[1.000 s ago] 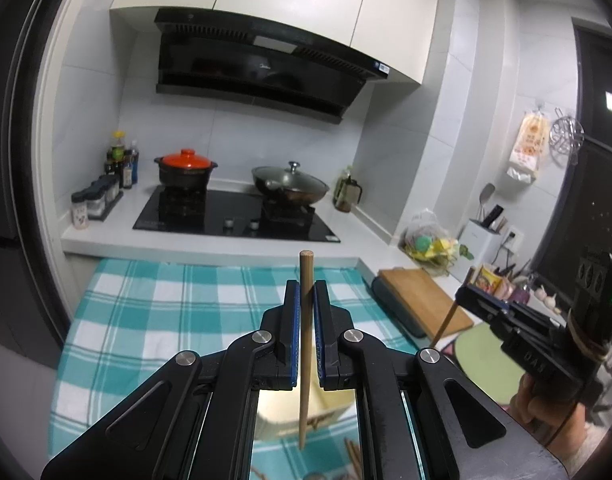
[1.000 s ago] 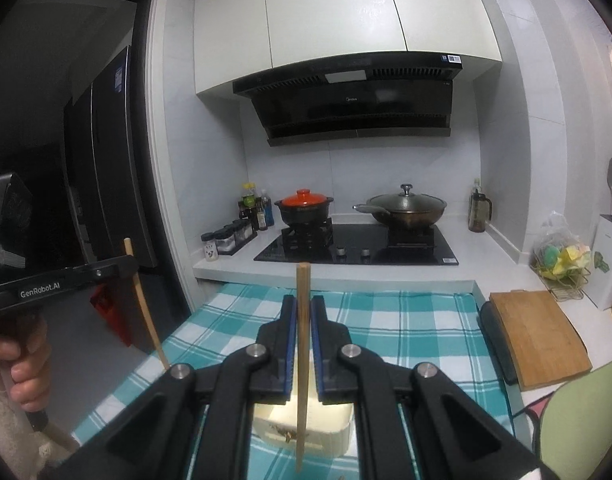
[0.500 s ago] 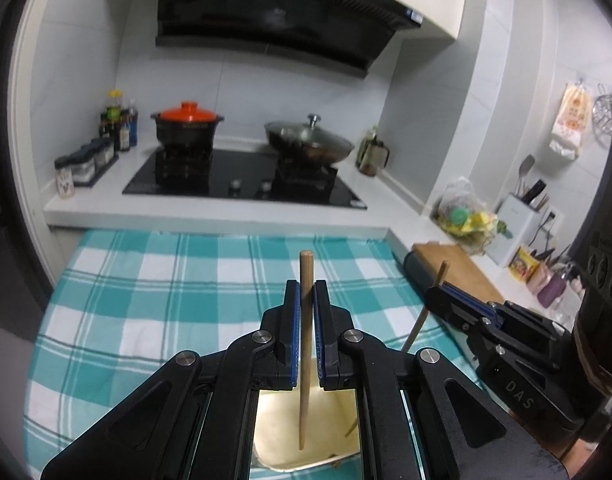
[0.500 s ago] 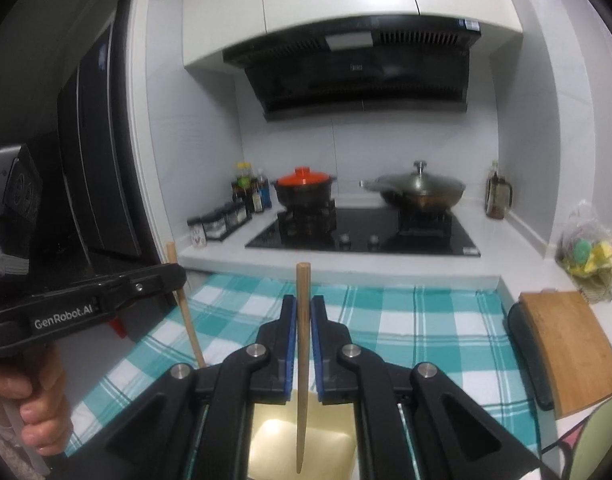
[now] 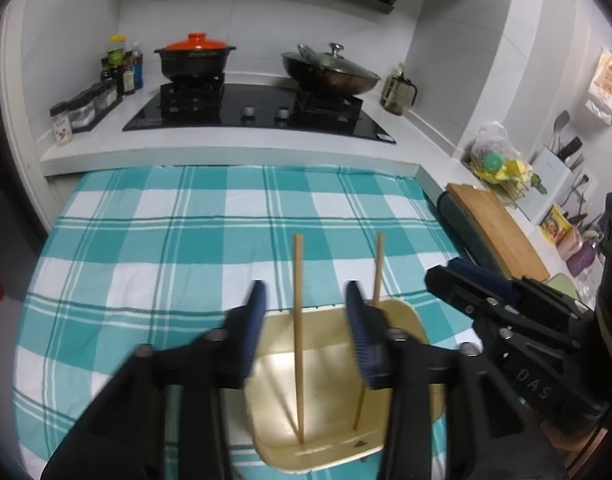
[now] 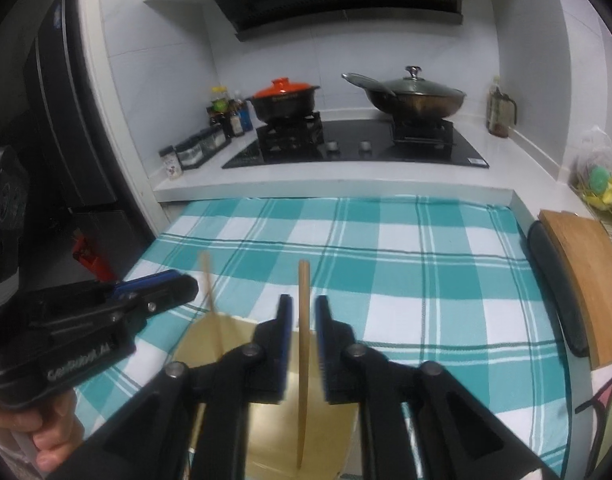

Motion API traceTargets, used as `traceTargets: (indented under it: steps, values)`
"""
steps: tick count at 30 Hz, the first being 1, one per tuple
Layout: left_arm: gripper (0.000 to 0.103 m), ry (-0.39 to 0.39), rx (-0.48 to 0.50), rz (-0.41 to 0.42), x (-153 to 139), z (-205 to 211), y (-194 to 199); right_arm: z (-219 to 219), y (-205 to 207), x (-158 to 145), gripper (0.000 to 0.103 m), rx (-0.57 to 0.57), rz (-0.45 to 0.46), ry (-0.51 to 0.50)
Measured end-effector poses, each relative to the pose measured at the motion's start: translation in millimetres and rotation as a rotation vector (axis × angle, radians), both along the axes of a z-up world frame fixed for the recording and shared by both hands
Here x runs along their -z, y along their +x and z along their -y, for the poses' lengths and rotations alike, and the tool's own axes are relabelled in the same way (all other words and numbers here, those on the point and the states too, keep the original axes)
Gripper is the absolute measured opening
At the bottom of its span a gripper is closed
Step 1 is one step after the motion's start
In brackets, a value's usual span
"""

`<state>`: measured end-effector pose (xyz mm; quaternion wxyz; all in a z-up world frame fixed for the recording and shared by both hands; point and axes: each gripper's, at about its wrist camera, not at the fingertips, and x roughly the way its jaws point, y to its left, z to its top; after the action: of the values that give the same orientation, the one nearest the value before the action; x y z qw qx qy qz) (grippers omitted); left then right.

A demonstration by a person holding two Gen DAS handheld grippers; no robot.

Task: Organize utensils
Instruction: 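Lower the chopsticks into the holder and open both grippers, then withdraw both open grippers from the holder back toward the loose utensils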

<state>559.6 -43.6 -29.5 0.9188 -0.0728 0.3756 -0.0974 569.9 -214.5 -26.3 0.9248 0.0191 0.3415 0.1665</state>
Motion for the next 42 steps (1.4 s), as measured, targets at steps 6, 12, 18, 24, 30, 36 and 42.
traceTargets:
  steps: [6,12,18,24,30,36,42]
  values:
    - [0.079,0.034,0.017,0.164,-69.0,-23.7,-60.6,18.8,-33.4,-55.7,0.033,0.029,0.098,0.034]
    - [0.101,0.17,0.046,0.298,-93.6,-54.5,-168.9,35.4,-116.4,-116.4,0.054,-0.002,0.227,0.011]
    - [0.101,0.17,-0.037,0.24,-23.5,-91.6,-262.2,59.5,-200.2,-97.9,0.054,0.011,0.201,-0.026]
    - [0.1,0.033,-0.209,0.124,53.1,-113.9,-320.3,78.5,-291.3,-23.6,0.054,0.119,0.179,-0.077]
    - [0.1,0.027,-0.199,0.089,84.6,-86.9,-341.4,85.9,-363.0,44.5,0.054,0.265,0.185,-0.033]
    - [0.1,0.152,-0.13,0.116,90.6,-55.9,-355.8,73.0,-385.8,71.0,0.054,0.257,0.198,-0.132]
    - [0.1,0.206,-0.095,0.102,94.8,-48.6,-366.8,59.5,-403.3,81.0,0.054,0.222,0.198,-0.116]
